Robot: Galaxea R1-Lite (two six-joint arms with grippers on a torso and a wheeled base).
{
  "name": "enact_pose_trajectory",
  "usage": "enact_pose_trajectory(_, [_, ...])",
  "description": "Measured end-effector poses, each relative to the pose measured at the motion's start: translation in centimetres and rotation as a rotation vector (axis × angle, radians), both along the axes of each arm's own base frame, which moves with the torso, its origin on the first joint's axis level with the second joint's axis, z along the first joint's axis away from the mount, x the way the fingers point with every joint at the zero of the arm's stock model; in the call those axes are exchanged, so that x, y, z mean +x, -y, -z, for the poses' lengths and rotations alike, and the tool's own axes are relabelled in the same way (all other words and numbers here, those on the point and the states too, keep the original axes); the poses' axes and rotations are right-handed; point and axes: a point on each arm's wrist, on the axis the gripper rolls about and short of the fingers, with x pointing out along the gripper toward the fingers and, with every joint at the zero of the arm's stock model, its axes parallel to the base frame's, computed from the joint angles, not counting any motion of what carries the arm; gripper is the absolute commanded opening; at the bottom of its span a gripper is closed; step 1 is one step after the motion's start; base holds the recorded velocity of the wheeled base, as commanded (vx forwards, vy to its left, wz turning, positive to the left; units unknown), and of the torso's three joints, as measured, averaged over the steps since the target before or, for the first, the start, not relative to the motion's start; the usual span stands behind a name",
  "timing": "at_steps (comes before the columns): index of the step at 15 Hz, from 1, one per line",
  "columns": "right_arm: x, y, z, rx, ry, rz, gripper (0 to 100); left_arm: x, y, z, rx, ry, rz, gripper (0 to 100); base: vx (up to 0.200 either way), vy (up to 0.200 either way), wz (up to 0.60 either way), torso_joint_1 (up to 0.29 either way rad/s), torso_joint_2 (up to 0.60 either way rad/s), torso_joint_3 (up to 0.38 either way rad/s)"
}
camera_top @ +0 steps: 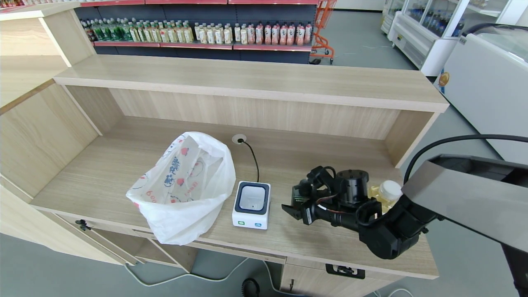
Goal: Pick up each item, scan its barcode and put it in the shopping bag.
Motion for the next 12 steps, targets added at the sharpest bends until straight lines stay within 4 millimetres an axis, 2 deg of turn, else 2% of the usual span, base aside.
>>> enact_pose_trajectory(7, [-0.6,0.6,-1.2,0.013,0.009,0.007,0,0.0,0.0,0.0,0.000,0.000,0.001,100,0.000,0.000,0.00,0.000,0.00,0.000])
enact_pose_trajectory(9, [-0.9,0.9,-2.5,0.061,0.022,0.020,0,0.0,0.0,0.0,0.000,0.000,0.000,100,0.000,0.000,0.00,0.000,0.00,0.000])
enact_pose_trajectory(12, [-1.7,1.3,-6.0,0.196,0.031,0.047,0,0.0,0.0,0.0,0.000,0.000,0.000,100,0.000,0.000,0.00,0.000,0.00,0.000])
